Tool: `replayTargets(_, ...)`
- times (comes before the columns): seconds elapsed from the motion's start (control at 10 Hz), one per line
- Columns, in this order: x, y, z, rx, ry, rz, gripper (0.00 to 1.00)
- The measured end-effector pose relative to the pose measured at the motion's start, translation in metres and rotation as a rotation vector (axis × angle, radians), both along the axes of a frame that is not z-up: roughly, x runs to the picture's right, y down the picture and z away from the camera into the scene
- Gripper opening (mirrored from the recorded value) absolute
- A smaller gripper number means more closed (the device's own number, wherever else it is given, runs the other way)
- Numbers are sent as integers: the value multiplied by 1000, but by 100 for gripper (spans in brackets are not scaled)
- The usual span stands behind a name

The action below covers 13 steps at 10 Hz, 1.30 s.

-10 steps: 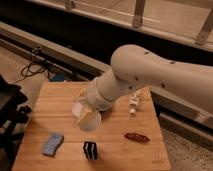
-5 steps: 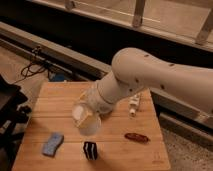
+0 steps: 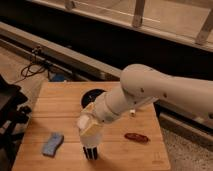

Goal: Place the ceramic cup over the eraser

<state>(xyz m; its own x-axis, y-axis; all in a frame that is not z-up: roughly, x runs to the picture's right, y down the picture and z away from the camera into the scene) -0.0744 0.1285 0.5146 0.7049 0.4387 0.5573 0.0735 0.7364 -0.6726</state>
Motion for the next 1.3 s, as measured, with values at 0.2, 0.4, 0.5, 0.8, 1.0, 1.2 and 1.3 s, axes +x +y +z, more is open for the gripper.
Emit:
replayTargets(0.2, -2, 10, 3, -23, -14, 22, 0)
replayTargets(0.4, -5, 22, 10, -41, -33, 31, 0)
replayTargets(0.5, -8, 24, 11, -39, -45, 27, 0)
replayTargets(0.8, -12, 28, 14, -25, -78, 18, 26)
replayTargets(1.0, -13, 30, 18, -21, -90, 5, 44)
replayTargets(1.2, -12, 27, 25, -12, -93, -17, 58)
replayTargets(1.3, -10, 26, 27, -10, -93, -29, 56)
